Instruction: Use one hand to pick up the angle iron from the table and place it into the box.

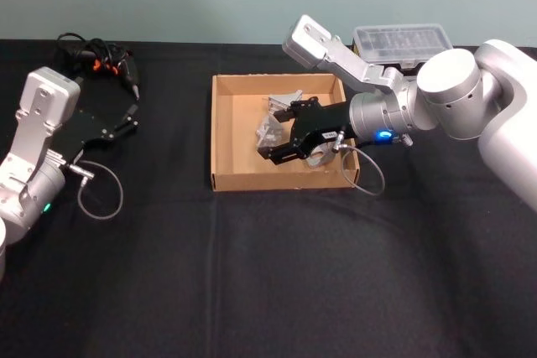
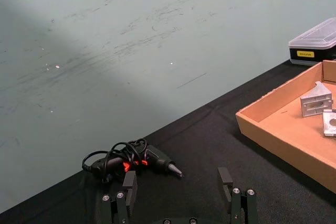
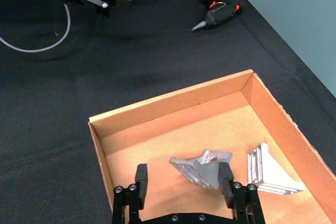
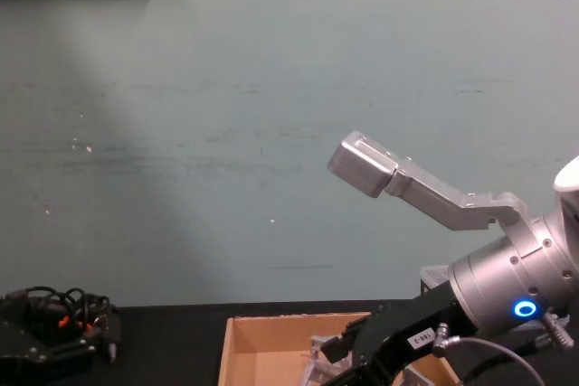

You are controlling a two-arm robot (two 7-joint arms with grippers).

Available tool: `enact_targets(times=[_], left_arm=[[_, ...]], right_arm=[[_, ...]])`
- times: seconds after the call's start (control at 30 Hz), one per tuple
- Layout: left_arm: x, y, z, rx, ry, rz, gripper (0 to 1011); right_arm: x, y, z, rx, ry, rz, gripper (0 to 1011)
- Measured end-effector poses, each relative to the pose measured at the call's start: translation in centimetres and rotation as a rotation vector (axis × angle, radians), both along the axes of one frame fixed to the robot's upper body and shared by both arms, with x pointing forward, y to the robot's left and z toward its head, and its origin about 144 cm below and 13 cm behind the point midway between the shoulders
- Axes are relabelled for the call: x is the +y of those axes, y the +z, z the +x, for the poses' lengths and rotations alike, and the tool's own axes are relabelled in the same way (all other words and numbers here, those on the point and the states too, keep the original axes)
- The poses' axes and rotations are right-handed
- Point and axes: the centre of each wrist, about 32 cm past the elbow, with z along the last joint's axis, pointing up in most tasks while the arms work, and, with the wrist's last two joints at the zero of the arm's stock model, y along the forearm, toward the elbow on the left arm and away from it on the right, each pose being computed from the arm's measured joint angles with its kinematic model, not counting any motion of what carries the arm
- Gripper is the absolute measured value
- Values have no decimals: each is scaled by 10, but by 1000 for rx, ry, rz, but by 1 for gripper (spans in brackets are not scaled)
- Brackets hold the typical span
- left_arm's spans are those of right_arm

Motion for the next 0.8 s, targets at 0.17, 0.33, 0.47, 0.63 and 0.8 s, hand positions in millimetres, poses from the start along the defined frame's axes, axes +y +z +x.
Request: enact_targets(times=[0.17, 0.33, 0.47, 0.63, 0.8], left_arm=[[0, 0, 0, 0, 0, 0, 1000], [0, 0, 0, 0, 0, 0, 1000], [0, 0, 0, 0, 0, 0, 1000], [0, 0, 0, 0, 0, 0, 1000], [0, 0, 0, 0, 0, 0, 1000]], right_arm=[[-1, 3, -2, -11, -3, 14, 946], [-6, 9, -9, -37, -22, 49, 1000], [-11, 15, -16, -60, -45, 83, 1000], [-22, 24, -27, -102, -100, 133, 1000], [-37, 29, -41, -166, -195, 181, 1000]])
